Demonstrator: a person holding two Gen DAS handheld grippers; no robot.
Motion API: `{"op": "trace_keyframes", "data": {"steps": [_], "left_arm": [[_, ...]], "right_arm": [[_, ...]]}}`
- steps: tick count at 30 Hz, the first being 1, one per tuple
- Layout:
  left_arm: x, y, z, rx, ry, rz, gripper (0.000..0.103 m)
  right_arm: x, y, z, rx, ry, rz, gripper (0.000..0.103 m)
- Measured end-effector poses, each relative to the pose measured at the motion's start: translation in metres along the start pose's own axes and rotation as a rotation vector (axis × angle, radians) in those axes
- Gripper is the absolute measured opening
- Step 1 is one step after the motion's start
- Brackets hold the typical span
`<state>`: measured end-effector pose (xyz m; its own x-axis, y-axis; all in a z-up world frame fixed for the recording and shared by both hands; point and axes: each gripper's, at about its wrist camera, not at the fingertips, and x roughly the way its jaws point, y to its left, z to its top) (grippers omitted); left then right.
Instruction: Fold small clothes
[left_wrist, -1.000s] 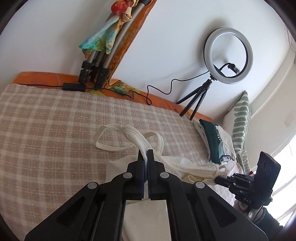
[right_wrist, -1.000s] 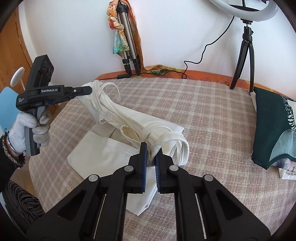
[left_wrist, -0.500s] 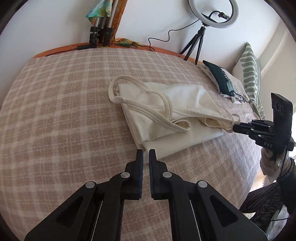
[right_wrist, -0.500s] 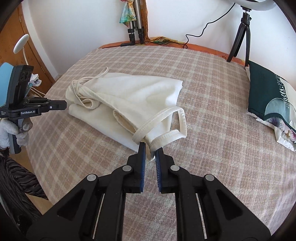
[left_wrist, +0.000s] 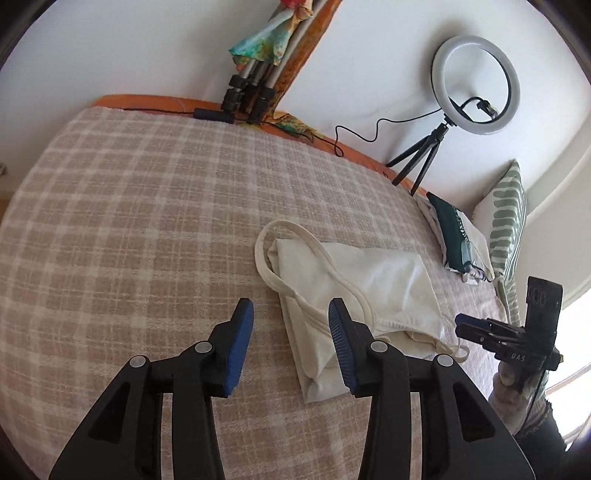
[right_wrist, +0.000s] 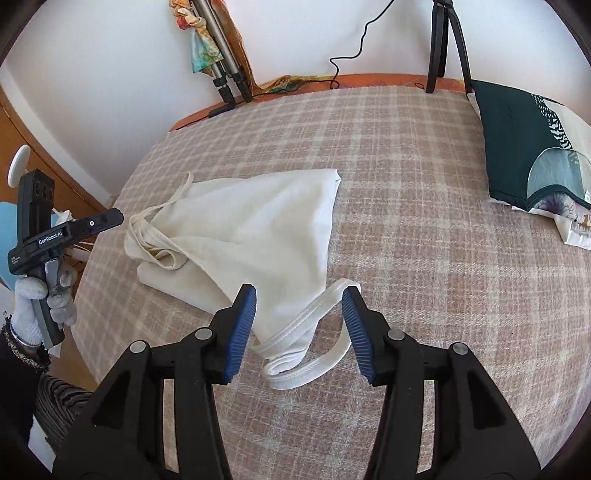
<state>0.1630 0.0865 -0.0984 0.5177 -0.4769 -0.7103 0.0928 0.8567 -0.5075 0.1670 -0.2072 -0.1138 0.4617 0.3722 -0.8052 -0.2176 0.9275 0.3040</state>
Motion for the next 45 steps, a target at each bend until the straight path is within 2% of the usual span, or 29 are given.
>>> {"op": "trace_keyframes", "data": {"steps": [2,4,5,6,8,10,12,14,17,19,20,22,23,24,26,28,31,32,33,34,36,39,42,43,45], "left_arm": [[0.011,0.016,-0.001,-0.100,0.023,-0.084,0.041],[0.018,0.024,-0.004,-0.180,0.049,-0.219,0.040],[0.019,0.023,-0.007,-0.189,0.050,-0.287,0.038],[0.018,0.017,-0.010,-0.167,0.055,-0.337,0.038],[0.011,-0.006,-0.017,-0.022,0.092,-0.364,0.038],[0.005,-0.028,-0.029,0.135,0.150,-0.355,0.038],[0.001,-0.045,-0.049,0.278,0.232,-0.285,0.038],[-0.004,-0.051,-0.068,0.364,0.294,-0.223,0.038],[-0.015,-0.048,-0.090,0.459,0.328,-0.106,0.038],[-0.025,-0.038,-0.091,0.458,0.312,-0.045,0.038],[-0.031,-0.033,-0.088,0.435,0.299,-0.052,0.038],[-0.046,-0.027,-0.075,0.382,0.221,-0.041,0.038],[-0.053,-0.025,-0.067,0.352,0.175,-0.044,0.038],[-0.059,-0.025,-0.058,0.329,0.126,-0.048,0.038],[-0.061,-0.033,-0.038,0.328,0.048,-0.037,0.038],[-0.053,-0.049,-0.023,0.349,0.027,-0.051,0.038],[-0.024,-0.074,-0.014,0.408,0.060,-0.045,0.038],[-0.011,-0.082,-0.012,0.430,0.080,-0.040,0.038],[0.002,-0.088,-0.013,0.453,0.108,-0.035,0.038],[0.012,-0.092,-0.019,0.479,0.141,-0.026,0.038],[0.031,-0.098,-0.032,0.533,0.234,-0.017,0.038],[0.036,-0.097,-0.067,0.620,0.343,-0.031,0.038],[0.026,-0.088,-0.090,0.660,0.374,-0.012,0.038],[0.019,-0.083,-0.090,0.635,0.372,-0.025,0.038],[0.002,-0.073,-0.081,0.559,0.333,-0.061,0.038]], "right_arm": [[0.012,-0.004,-0.003,0.020,0.041,0.013,0.051],[0.021,-0.008,-0.005,0.038,0.070,0.037,0.049],[0.023,-0.008,-0.007,0.041,0.075,0.043,0.041],[0.025,-0.008,-0.007,0.038,0.083,0.038,0.032],[0.026,-0.008,-0.007,0.026,0.084,0.018,0.020],[0.026,-0.007,-0.006,0.021,0.084,0.017,0.013],[0.024,-0.006,-0.005,0.012,0.078,0.010,0.010],[0.020,-0.005,-0.004,0.003,0.075,0.011,0.010],[0.013,-0.006,-0.004,0.005,0.075,0.018,0.009],[0.006,-0.008,-0.006,0.021,0.075,0.038,0.009],[0.002,-0.008,-0.008,0.026,0.072,0.046,0.009],[-0.004,-0.007,-0.012,0.021,0.057,0.042,0.010],[-0.005,-0.006,-0.013,0.017,0.054,0.042,0.014],[-0.004,-0.007,-0.013,0.022,0.059,0.044,0.028],[-0.002,-0.011,-0.013,0.051,0.050,0.018,0.045],[0.004,-0.015,-0.013,0.067,0.061,0.021,0.045],[0.015,-0.015,-0.015,0.070,0.091,0.051,0.044],[0.019,-0.014,-0.016,0.066,0.103,0.050,0.035],[0.023,-0.011,-0.017,0.057,0.119,0.048,0.015],[0.026,-0.010,-0.018,0.046,0.134,0.043,0.010],[0.025,-0.006,-0.021,0.018,0.140,0.024,0.009],[0.014,-0.003,-0.024,-0.039,0.141,0.015,0.008],[0.004,-0.005,-0.026,-0.093,0.141,-0.042,0.008],[0.002,-0.006,-0.026,-0.103,0.145,-0.047,0.009],[-0.003,-0.010,-0.023,-0.088,0.141,0.005,0.010]]}}
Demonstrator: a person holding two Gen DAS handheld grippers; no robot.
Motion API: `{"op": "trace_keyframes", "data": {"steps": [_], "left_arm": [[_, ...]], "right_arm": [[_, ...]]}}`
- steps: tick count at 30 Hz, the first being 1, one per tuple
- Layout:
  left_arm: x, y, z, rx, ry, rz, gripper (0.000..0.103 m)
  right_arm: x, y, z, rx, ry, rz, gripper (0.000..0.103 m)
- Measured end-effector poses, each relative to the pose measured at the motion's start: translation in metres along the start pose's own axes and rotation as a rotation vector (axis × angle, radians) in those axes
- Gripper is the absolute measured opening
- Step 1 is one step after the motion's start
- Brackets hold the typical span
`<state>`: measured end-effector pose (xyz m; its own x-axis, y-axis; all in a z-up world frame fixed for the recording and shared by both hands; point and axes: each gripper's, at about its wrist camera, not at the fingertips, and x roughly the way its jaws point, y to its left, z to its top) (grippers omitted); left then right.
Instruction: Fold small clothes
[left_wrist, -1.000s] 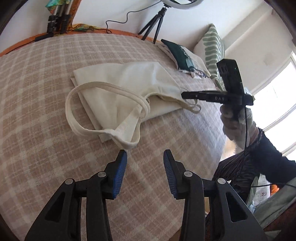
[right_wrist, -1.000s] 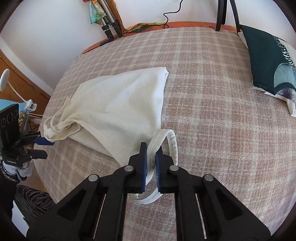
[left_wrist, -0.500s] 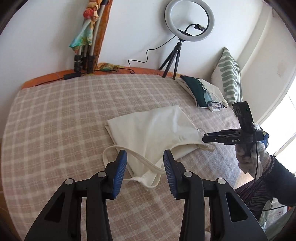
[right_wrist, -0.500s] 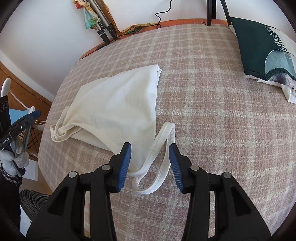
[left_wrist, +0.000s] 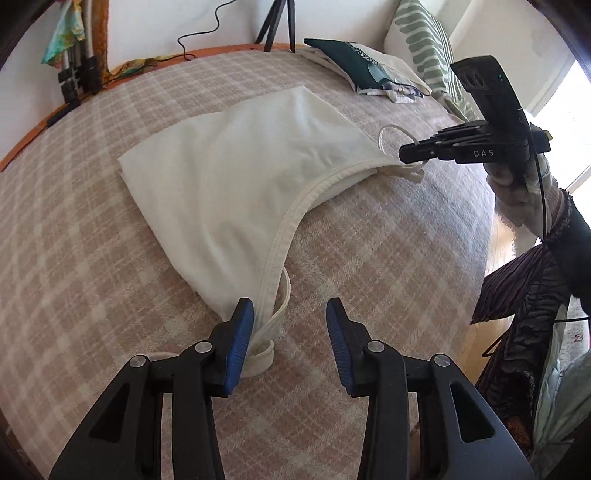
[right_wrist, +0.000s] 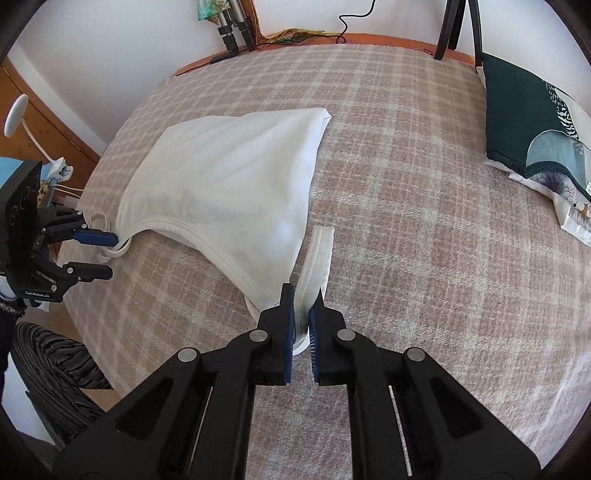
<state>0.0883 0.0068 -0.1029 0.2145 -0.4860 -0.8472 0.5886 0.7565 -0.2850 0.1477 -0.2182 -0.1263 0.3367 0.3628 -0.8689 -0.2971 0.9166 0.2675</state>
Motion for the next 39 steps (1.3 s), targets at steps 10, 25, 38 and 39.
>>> {"op": "trace_keyframes", "data": {"steps": [10,25,38,39], "left_arm": [[-0.032,0.092,0.035,-0.455,-0.299,0.051,0.039],[0.023,0.136,0.055,-0.649,-0.279,-0.075,0.035],[0.024,0.127,0.063,-0.608,-0.353,-0.013,0.001],[0.022,0.126,0.064,-0.600,-0.356,0.011,0.001]], "right_arm": [[-0.004,-0.030,0.057,0.247,-0.187,0.165,0.051],[0.058,-0.050,0.108,0.377,-0.100,0.284,0.039],[0.066,-0.051,0.116,0.350,-0.157,0.285,0.005],[0.063,-0.049,0.117,0.336,-0.177,0.258,0.004]]}}
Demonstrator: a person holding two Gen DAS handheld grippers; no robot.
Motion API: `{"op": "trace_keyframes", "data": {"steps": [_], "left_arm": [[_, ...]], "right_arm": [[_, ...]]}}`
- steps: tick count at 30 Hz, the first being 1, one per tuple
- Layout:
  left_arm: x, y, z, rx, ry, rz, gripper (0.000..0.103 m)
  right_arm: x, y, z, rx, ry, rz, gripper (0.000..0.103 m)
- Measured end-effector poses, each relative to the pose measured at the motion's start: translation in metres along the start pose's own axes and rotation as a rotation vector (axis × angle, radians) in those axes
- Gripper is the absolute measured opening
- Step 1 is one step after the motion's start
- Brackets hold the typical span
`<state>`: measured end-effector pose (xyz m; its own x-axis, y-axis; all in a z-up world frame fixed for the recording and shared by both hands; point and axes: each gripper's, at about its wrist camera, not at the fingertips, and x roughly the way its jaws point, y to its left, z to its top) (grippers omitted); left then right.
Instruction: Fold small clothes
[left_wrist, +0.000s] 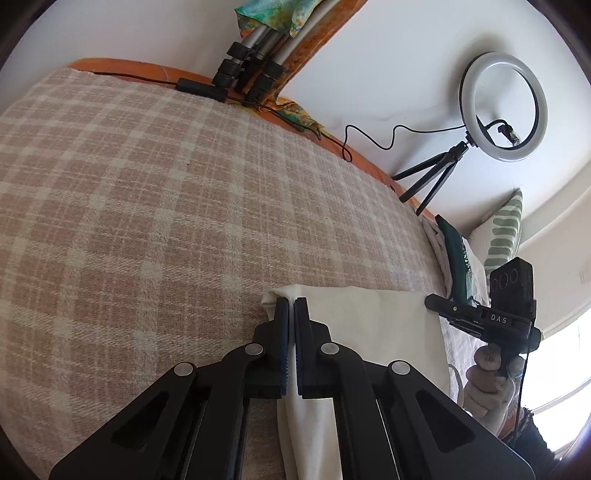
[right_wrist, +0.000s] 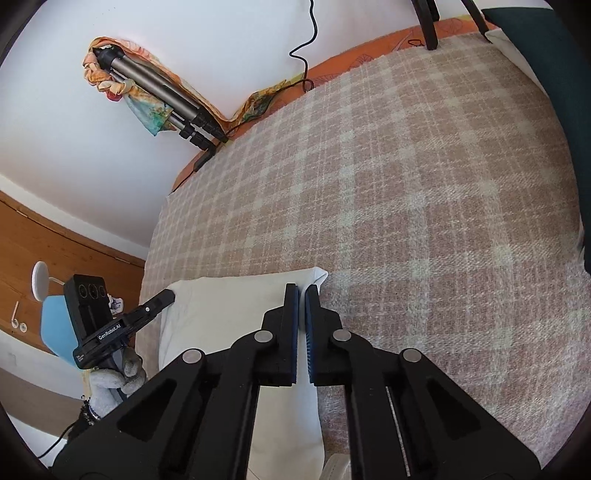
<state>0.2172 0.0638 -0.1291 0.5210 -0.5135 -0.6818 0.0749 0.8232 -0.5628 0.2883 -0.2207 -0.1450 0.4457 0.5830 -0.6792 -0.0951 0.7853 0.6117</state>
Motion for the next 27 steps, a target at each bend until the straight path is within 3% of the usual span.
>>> {"op": "trace_keyframes", "data": {"steps": [4,8,11,15,20,23,25,27], "left_arm": [[0.002,0.000,0.001,0.037,-0.008,0.088,0.001],[-0.012,-0.010,0.003,0.104,-0.062,0.164,0.001],[-0.018,-0.028,0.002,0.143,-0.062,0.090,0.001],[-0.005,-0.061,-0.013,0.244,0.003,0.032,0.001],[0.022,-0.070,-0.035,0.338,0.108,0.096,0.002],[0.018,-0.065,-0.040,0.343,0.092,0.080,0.002],[0.013,-0.065,-0.042,0.354,0.098,0.100,0.002],[0.006,-0.061,-0.044,0.322,0.096,0.105,0.009]], "right_arm": [[-0.006,-0.004,0.002,-0.017,-0.047,-0.150,0.004],[-0.022,0.004,0.002,-0.059,-0.072,-0.164,0.005],[-0.030,0.029,-0.002,-0.135,-0.066,-0.103,0.005],[-0.017,0.060,-0.013,-0.243,-0.006,-0.100,0.005],[0.006,0.053,-0.027,-0.282,0.063,-0.204,0.005],[0.001,0.039,-0.022,-0.228,0.068,-0.172,0.005],[-0.005,0.034,-0.018,-0.215,0.055,-0.218,0.008],[-0.014,0.025,-0.014,-0.168,0.042,-0.203,0.025]]}}
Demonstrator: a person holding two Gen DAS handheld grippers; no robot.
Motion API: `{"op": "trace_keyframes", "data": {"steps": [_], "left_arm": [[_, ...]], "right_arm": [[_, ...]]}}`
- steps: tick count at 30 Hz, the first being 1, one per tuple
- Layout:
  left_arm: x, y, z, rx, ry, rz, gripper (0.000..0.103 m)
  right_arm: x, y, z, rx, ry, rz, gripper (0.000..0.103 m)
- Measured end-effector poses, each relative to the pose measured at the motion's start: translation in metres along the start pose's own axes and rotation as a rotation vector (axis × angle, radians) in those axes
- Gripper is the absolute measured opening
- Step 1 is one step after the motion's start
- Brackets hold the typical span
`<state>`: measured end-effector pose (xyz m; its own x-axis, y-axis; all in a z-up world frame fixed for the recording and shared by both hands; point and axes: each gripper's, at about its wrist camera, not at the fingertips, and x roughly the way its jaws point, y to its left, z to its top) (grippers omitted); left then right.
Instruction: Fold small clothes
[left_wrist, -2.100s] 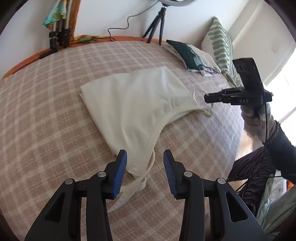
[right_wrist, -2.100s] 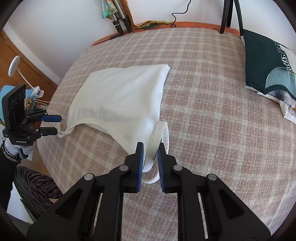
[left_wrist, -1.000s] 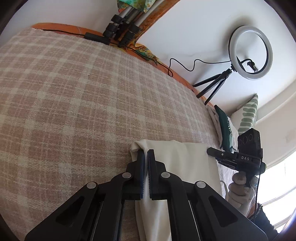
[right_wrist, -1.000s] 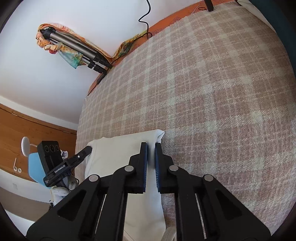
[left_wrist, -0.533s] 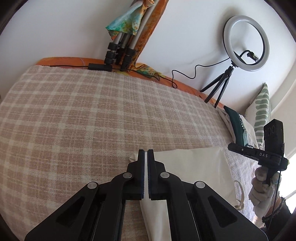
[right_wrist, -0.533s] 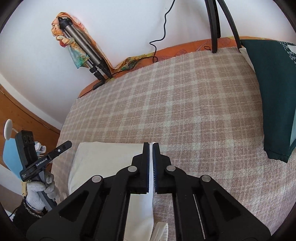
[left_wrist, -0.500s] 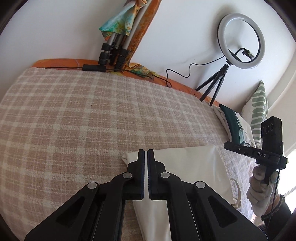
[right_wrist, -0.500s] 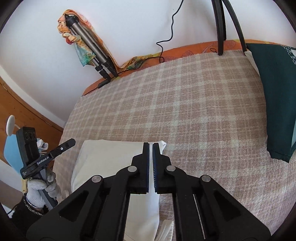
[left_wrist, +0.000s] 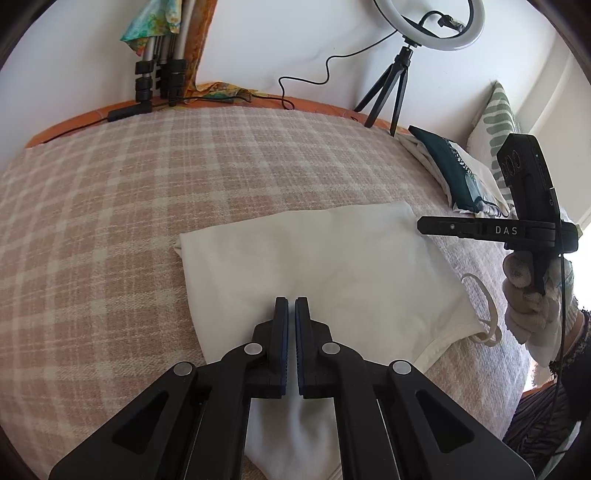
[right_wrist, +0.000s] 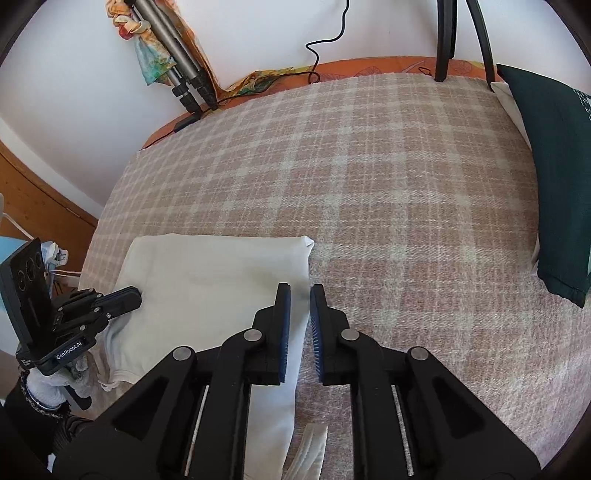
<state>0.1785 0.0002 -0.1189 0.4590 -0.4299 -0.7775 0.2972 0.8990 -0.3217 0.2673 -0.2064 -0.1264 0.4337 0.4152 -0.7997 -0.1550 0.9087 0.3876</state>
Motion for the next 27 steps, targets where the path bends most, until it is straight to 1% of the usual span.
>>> {"op": "trace_keyframes", "data": {"steps": [1,2,3,4,6,8,9,11,13,17,19,21,23,27], "left_arm": [[-0.004,0.003,-0.002,-0.027,0.000,-0.009,0.014],[-0.008,0.005,-0.004,-0.052,0.000,-0.015,0.031],[-0.012,0.007,-0.006,-0.075,-0.006,-0.024,0.045],[-0.018,0.009,-0.009,-0.097,-0.017,-0.036,0.047],[-0.024,0.012,-0.012,-0.151,-0.018,-0.067,0.047],[-0.029,0.017,-0.016,-0.227,-0.025,-0.113,0.047],[-0.031,0.017,-0.017,-0.241,-0.033,-0.128,0.047],[-0.029,0.012,-0.017,-0.207,-0.026,-0.103,0.047],[-0.025,0.010,-0.018,-0.176,-0.012,-0.076,0.047],[-0.016,0.015,-0.020,-0.201,0.011,-0.089,0.047],[-0.016,0.014,-0.019,-0.196,0.011,-0.087,0.047],[-0.015,0.014,-0.018,-0.191,0.011,-0.085,0.047],[-0.015,0.014,-0.019,-0.188,0.011,-0.083,0.047],[-0.013,0.012,-0.018,-0.172,0.009,-0.078,0.047]], "right_arm": [[-0.003,-0.006,0.000,0.030,-0.003,0.016,0.029],[-0.007,-0.011,0.001,0.054,-0.005,0.033,0.034],[-0.010,-0.014,0.000,0.068,-0.008,0.051,0.034],[-0.013,-0.017,0.000,0.076,-0.014,0.064,0.034],[-0.019,-0.022,0.000,0.100,-0.037,0.103,0.034],[-0.019,-0.031,0.001,0.159,-0.035,0.198,0.034],[-0.018,-0.035,0.001,0.191,-0.036,0.238,0.034],[-0.013,-0.039,0.002,0.216,-0.020,0.287,0.034],[-0.004,-0.036,0.003,0.223,0.000,0.282,0.034],[0.008,-0.038,-0.002,0.244,0.049,0.345,0.034],[0.011,-0.035,-0.005,0.228,0.071,0.344,0.034],[0.013,-0.033,-0.006,0.236,0.072,0.383,0.034],[0.010,-0.033,-0.006,0.237,0.063,0.396,0.034],[0.006,-0.030,-0.002,0.225,0.045,0.457,0.034]]}}
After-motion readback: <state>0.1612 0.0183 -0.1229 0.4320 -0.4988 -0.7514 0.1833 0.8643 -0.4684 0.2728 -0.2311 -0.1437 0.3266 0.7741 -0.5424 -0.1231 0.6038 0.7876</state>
